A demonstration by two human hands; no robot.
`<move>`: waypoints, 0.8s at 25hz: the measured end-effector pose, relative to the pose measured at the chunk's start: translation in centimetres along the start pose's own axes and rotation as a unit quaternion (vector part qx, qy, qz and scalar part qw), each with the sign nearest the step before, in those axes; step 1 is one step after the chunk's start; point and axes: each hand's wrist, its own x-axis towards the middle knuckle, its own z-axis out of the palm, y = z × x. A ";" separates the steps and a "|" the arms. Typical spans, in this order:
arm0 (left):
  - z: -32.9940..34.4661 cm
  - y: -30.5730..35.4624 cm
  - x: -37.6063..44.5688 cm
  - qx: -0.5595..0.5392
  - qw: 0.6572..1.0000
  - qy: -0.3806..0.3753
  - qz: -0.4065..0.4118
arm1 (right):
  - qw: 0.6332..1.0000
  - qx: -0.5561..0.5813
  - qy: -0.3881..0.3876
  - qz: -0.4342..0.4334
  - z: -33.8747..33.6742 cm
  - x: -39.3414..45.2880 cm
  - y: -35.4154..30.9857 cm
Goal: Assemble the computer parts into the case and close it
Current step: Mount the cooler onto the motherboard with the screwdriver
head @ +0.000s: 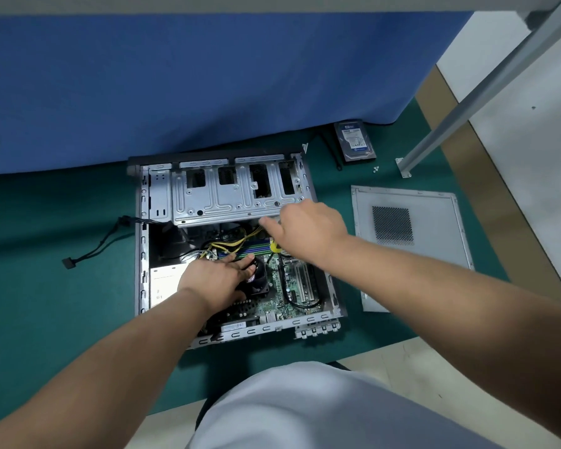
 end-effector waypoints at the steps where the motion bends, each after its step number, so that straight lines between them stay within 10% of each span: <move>1: -0.1 0.1 0.0 0.003 1.000 0.000 -0.001 | 1.000 -0.008 -0.002 -0.001 0.2 0.0 -0.4; 8: -0.5 0.2 -0.2 0.004 1.000 -0.004 -0.004 | 0.963 -0.105 -0.113 -0.221 -3.8 1.5 1.3; 15: -0.8 0.2 -0.3 -0.002 1.000 -0.005 0.000 | 0.990 -0.119 0.045 -0.065 -0.1 0.2 -0.2; 20: -1.2 0.3 -0.5 -0.001 1.000 -0.010 -0.001 | 0.965 -0.120 -0.121 -0.198 -2.8 1.1 1.3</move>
